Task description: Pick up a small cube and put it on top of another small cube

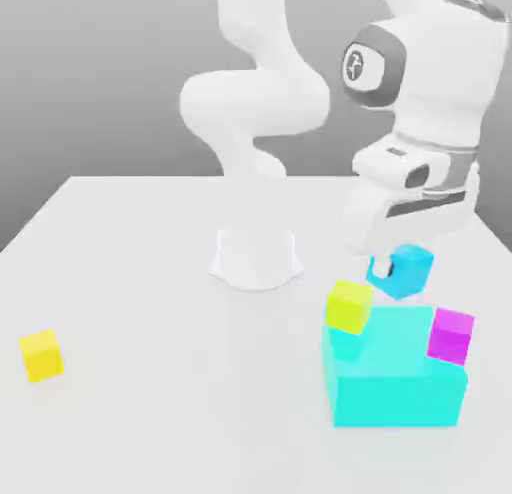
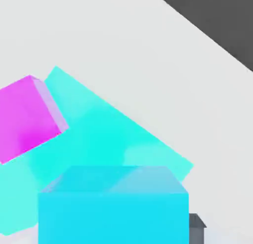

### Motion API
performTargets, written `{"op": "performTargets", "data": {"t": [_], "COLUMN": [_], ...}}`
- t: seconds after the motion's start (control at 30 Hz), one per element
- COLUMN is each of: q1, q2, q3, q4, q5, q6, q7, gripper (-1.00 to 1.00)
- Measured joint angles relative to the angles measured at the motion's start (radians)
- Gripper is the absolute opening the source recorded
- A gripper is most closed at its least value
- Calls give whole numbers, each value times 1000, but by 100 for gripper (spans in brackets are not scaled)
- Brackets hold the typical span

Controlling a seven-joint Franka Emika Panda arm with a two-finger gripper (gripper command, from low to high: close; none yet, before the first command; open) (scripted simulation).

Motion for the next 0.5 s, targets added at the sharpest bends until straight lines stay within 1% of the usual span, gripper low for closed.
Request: {"op": "performTargets", "data": {"t": [0.17,0.2,0.37,0.4,0.5], "q1": [63,71,73,72,72], "q2": [-179,-192,-71,-42,-42], "q3": [-86,-95,-87,-84,-84], "q4": [-128,-149,-212,-222,-222], "q5": [86,98,118,119,119], "q6": [-39,-29,155,195,195], "q7": [-149,-168,-188,-188,-188], "gripper": [-100,-100,-100,100,100]}}
